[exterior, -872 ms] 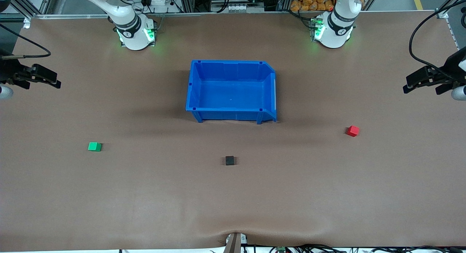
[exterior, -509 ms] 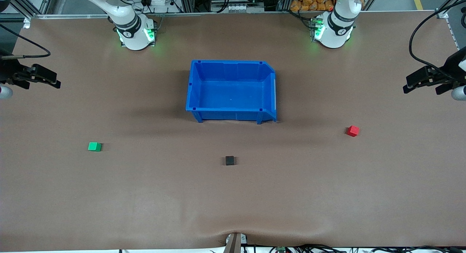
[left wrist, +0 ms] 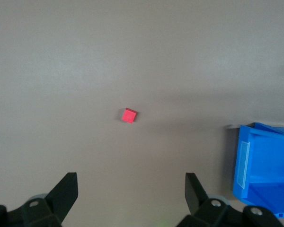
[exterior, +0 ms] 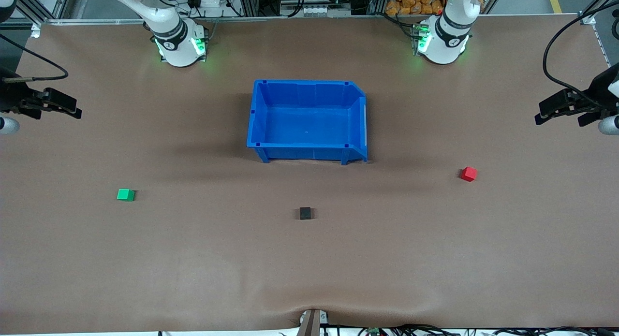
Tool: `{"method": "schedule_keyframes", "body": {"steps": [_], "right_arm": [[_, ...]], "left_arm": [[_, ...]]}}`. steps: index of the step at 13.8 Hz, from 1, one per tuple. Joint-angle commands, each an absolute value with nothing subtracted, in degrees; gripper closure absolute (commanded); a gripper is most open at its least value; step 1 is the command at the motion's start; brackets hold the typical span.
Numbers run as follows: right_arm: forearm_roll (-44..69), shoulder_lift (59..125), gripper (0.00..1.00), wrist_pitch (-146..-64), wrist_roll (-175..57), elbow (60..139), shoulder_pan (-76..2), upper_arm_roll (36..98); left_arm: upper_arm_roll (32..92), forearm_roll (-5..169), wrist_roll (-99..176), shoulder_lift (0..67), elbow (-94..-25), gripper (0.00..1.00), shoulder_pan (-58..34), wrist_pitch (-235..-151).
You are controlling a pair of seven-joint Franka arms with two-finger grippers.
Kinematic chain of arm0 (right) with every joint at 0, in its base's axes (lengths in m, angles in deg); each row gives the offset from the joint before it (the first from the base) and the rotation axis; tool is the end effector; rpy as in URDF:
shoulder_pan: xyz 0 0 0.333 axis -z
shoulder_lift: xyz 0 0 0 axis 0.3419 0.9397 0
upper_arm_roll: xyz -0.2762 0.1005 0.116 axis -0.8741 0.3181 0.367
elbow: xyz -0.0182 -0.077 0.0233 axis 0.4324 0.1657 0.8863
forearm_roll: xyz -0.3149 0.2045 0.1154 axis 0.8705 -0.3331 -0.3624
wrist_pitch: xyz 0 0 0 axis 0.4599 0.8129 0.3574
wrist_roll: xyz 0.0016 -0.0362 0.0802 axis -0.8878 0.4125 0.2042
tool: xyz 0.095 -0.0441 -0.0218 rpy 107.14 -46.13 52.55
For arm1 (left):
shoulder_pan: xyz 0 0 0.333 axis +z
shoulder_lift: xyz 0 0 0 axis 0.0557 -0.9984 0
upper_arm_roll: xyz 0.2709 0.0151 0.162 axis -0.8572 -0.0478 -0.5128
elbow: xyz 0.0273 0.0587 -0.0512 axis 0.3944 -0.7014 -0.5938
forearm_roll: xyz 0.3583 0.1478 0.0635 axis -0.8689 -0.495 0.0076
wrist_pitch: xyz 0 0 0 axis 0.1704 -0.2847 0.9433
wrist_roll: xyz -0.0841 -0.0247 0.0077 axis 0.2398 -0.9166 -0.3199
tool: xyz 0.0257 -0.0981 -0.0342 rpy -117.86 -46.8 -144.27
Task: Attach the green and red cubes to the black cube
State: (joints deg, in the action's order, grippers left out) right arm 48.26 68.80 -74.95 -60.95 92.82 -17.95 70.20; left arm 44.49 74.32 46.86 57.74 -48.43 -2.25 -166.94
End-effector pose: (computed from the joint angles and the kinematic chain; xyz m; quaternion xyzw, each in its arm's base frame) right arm 0.5443 -0.0373 0.5990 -0.9980 0.0097 0.0609 0.0140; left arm 0.5642 -0.0003 0.6241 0.9998 -0.0145 0.0092 0.0120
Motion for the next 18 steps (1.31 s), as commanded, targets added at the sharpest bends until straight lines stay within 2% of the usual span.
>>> {"method": "schedule_keyframes", "body": {"steps": [1,3,9,18], "right_arm": [[48.1,68.3,0.00,-76.3,-60.0,94.9,-16.6,70.6],[48.2,68.2,0.00,-77.5,-58.9,96.5,-16.2,70.6],[48.2,68.0,0.00,-78.5,-58.0,101.6,-15.7,70.5],[48.1,68.0,0.00,-90.1,-50.3,111.4,-12.1,70.6]], "left_arm": [[43.2,73.8,46.8,55.6,-45.2,0.00,-1.8,-167.0],[43.1,73.4,46.8,54.3,-42.8,0.00,-1.8,-167.0],[42.9,72.2,49.5,50.8,-42.7,0.00,0.6,-167.3],[43.0,72.6,48.7,48.1,-42.8,0.00,0.3,-168.0]]}}
